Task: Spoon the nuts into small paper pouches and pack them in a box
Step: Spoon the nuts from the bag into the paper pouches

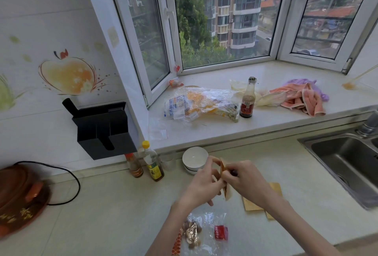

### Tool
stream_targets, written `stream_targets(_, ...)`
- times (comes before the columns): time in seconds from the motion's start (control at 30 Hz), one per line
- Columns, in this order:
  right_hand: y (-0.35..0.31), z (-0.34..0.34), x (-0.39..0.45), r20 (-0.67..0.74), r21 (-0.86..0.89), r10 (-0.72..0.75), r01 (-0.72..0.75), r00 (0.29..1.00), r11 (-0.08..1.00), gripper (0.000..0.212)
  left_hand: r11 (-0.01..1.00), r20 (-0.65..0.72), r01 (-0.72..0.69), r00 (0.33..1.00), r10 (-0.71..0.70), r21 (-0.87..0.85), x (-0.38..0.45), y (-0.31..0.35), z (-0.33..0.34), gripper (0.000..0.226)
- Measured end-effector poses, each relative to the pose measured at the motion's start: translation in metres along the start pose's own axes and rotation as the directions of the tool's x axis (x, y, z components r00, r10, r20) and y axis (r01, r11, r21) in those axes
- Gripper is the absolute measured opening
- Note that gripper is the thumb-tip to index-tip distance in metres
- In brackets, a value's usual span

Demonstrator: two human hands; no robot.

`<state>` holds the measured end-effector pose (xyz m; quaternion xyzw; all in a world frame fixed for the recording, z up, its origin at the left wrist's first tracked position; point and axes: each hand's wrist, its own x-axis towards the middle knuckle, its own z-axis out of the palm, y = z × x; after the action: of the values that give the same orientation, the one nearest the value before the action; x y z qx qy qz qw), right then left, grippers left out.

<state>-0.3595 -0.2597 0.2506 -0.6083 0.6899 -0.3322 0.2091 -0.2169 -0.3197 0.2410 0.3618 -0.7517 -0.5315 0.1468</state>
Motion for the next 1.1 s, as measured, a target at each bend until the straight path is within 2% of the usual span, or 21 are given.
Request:
stream_targets(0.07, -0.003, 0.004, -0.001, -0.025, -0.042, 0.007, -0.008, 1.0, 0.999, 0.036, 0.999, -0.086, 0.026, 0.996, -0.028, -0.022, 0.002, 0.0, 0.002, 0.035)
stream_targets(0.13, -0.005, 0.007, 0.0, -0.068, -0.013, 0.048, -0.049, 0.997, 0.999, 0.042, 1.0, -0.177, 0.011, 0.984, -0.012, -0.011, 0.004, 0.0, 0.004, 0.04)
stream_targets(0.2, -0.007, 0.007, 0.002, -0.081, -0.034, 0.12, -0.123, 0.989, 0.992, 0.04, 0.994, -0.235, -0.04, 0.97, 0.064, 0.102, 0.006, -0.001, 0.005, 0.04)
stream_targets(0.27, -0.01, 0.008, 0.005, -0.073, -0.131, 0.196, -0.204, 0.978, 0.97, 0.035, 0.975, -0.271, -0.082, 0.953, 0.137, 0.205, 0.007, -0.004, 0.006, 0.043)
stream_targets(0.4, -0.006, 0.012, 0.008, -0.034, -0.218, 0.272, -0.272, 0.962, 0.937, 0.041, 0.929, -0.288, -0.137, 0.926, 0.244, 0.345, 0.007, -0.004, 0.003, 0.047)
stream_targets(0.53, 0.007, 0.006, 0.009, -0.02, -0.254, 0.277, -0.273, 0.961, 0.928, 0.041, 0.96, -0.358, -0.117, 0.911, 0.206, 0.256, 0.008, -0.01, -0.014, 0.033)
stream_targets(0.63, 0.007, 0.004, 0.011, -0.018, -0.157, 0.244, -0.243, 0.97, 0.957, 0.042, 0.949, -0.328, -0.16, 0.912, 0.247, 0.27, 0.008, -0.011, -0.016, 0.029)
stream_targets(0.77, 0.008, 0.003, 0.01, 0.004, -0.005, 0.224, -0.223, 0.975, 0.975, 0.037, 0.945, -0.152, -0.222, 0.953, 0.263, 0.241, 0.005, -0.015, -0.004, 0.049)
stream_targets(0.87, 0.014, -0.001, 0.009, 0.041, 0.039, 0.265, -0.266, 0.964, 0.963, 0.032, 0.93, -0.078, -0.236, 0.961, 0.267, 0.281, 0.003, -0.021, -0.003, 0.047)
stream_targets(0.93, 0.018, -0.002, 0.008, 0.048, 0.067, 0.301, -0.304, 0.952, 0.95, 0.031, 0.918, -0.046, -0.243, 0.962, 0.27, 0.312, 0.001, -0.025, -0.003, 0.046)
stream_targets(1.1, 0.016, 0.003, 0.007, 0.004, 0.078, 0.346, -0.345, 0.938, 0.935, 0.034, 0.93, -0.049, -0.273, 0.955, 0.293, 0.246, -0.009, -0.026, 0.009, 0.054)
